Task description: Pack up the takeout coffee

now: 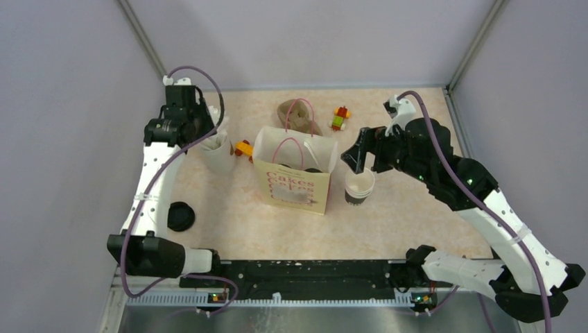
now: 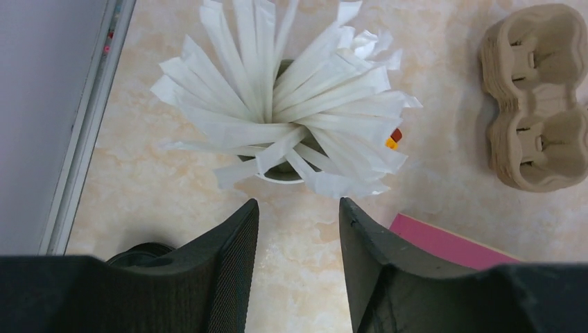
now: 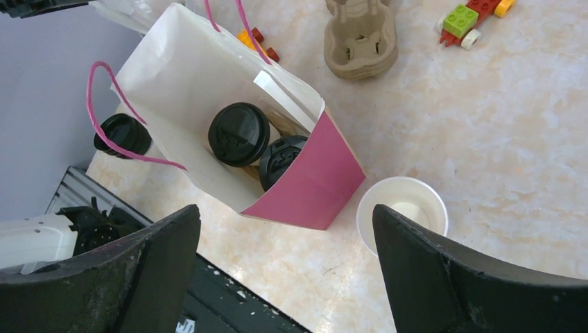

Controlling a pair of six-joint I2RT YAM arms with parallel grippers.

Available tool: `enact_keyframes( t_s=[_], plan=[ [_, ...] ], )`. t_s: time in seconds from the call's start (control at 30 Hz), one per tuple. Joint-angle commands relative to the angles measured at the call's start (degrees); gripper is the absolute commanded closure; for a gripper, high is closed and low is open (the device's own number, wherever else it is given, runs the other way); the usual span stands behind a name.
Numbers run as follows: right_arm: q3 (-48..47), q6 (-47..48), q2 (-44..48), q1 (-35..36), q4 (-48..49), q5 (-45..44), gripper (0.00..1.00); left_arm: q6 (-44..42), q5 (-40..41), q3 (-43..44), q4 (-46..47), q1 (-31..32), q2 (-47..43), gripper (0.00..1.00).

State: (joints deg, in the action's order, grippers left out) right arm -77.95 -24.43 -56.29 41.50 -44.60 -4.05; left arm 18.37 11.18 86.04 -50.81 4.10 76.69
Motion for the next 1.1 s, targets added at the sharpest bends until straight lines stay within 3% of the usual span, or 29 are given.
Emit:
enact_keyframes(
  t_s=[0.0,0.2,0.9,1.07],
  plan=[
    [-0.1,0.9,2.4,-0.4,-0.5,-1.3,0.08,1.6,-1.1,-1.4,4.2,-2.9,-2.9,0.52],
    [-0.4,2.2,3.0,-0.5,-0.7,-2.1,0.08,2.9,-2.8,-4.9,7.2,-6.6,-3.7,0.58],
    [-1.8,4.0,1.5,-0.5,-1.1,-2.4,0.08,3.5,-3.6,-9.5,13.8,-7.8,-0.9,0.66],
    [-2.1,3.8,1.4,-0.5,-1.6,-2.3,0.08,3.0,-4.7,-9.9,15.7,-7.9,-0.3,0.72]
  ],
)
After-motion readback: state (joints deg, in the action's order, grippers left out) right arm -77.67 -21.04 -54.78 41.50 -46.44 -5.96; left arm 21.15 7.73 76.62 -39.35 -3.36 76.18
